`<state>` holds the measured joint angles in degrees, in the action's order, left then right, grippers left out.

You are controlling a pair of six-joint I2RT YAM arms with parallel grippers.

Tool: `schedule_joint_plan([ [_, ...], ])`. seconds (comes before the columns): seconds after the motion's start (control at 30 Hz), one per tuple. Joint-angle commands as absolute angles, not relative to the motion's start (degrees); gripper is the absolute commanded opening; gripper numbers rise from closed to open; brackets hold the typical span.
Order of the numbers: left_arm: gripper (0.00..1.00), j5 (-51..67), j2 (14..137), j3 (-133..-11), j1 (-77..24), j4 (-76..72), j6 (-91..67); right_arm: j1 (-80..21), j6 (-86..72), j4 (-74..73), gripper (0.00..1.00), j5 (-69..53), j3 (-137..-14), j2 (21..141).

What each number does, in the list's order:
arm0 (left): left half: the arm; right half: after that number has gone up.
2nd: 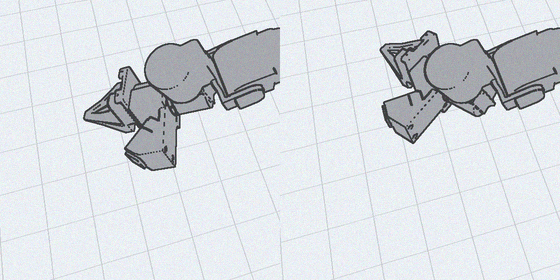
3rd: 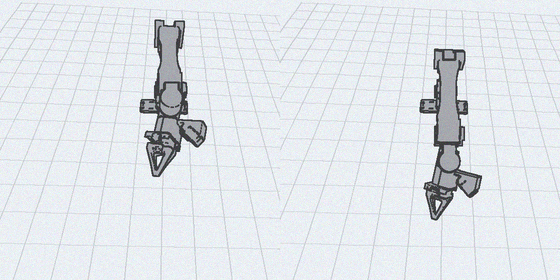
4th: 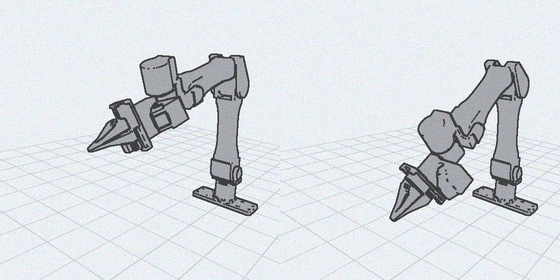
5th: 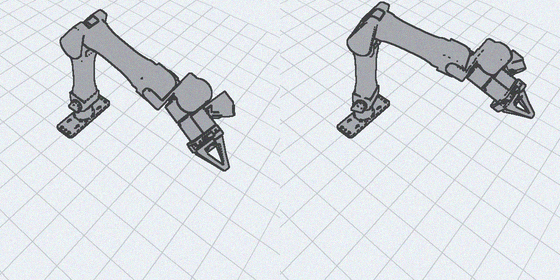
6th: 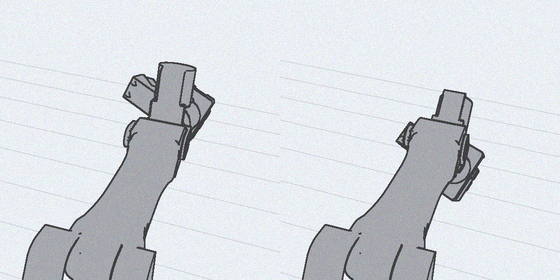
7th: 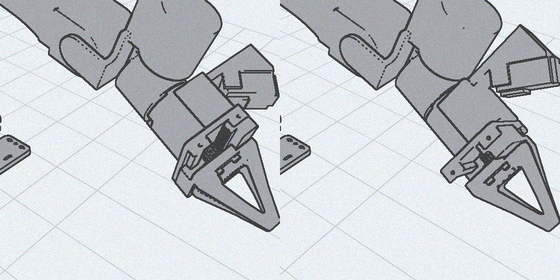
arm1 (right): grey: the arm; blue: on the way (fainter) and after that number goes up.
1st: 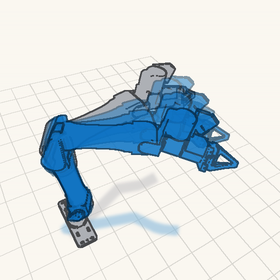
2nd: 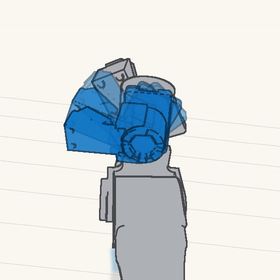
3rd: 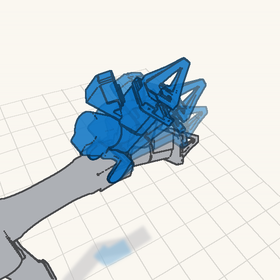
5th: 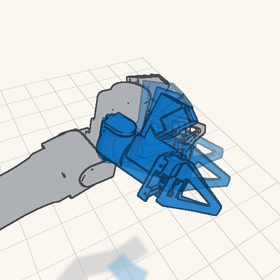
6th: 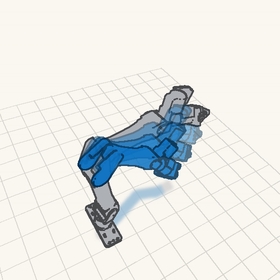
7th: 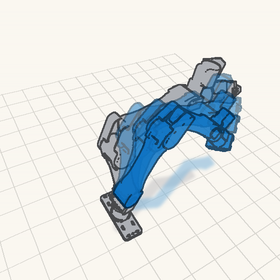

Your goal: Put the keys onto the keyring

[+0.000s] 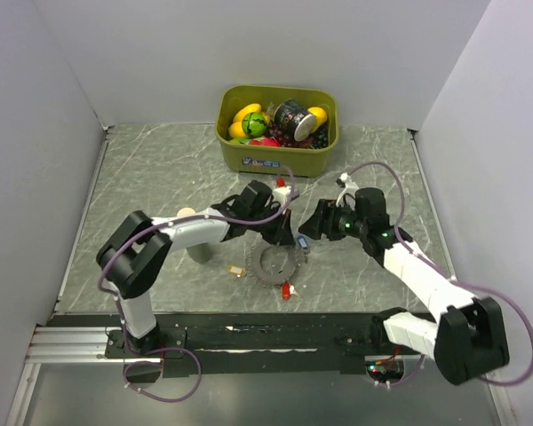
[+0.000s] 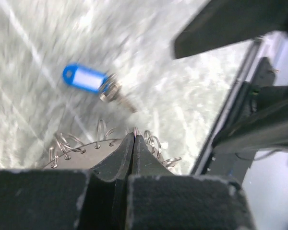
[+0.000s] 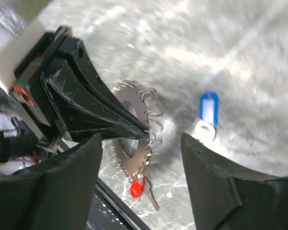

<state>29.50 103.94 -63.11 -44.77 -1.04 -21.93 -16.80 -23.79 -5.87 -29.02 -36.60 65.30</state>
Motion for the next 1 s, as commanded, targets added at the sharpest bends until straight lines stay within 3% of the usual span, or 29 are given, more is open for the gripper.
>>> schedule_joint_plan([
  [0.0,0.01,33.39,97.21,-68.11,-45.09,5.25,-15.21,-16.35,-15.49,-6.42,0.80,-34.00,-38.85,59.25],
  [0.17,0.01,35.85,93.70,-72.07,-45.09,12.38,-9.76,-16.00,-11.34,-4.66,0.82,-41.11,-38.32,55.03],
  [0.3,0.01,38.93,91.76,-74.09,-45.09,16.52,-6.42,-16.00,-7.57,-3.69,0.73,-49.03,-39.37,53.26],
  [0.5,0.01,43.94,89.30,-77.43,-45.09,23.46,0.25,-15.65,-3.08,-7.55,0.70,-58.95,-44.73,52.91],
  [0.97,0.01,46.67,74.18,-68.82,-45.17,14.24,8.96,-16.78,-7.38,-2.91,0.59,-73.21,-48.95,56.95],
])
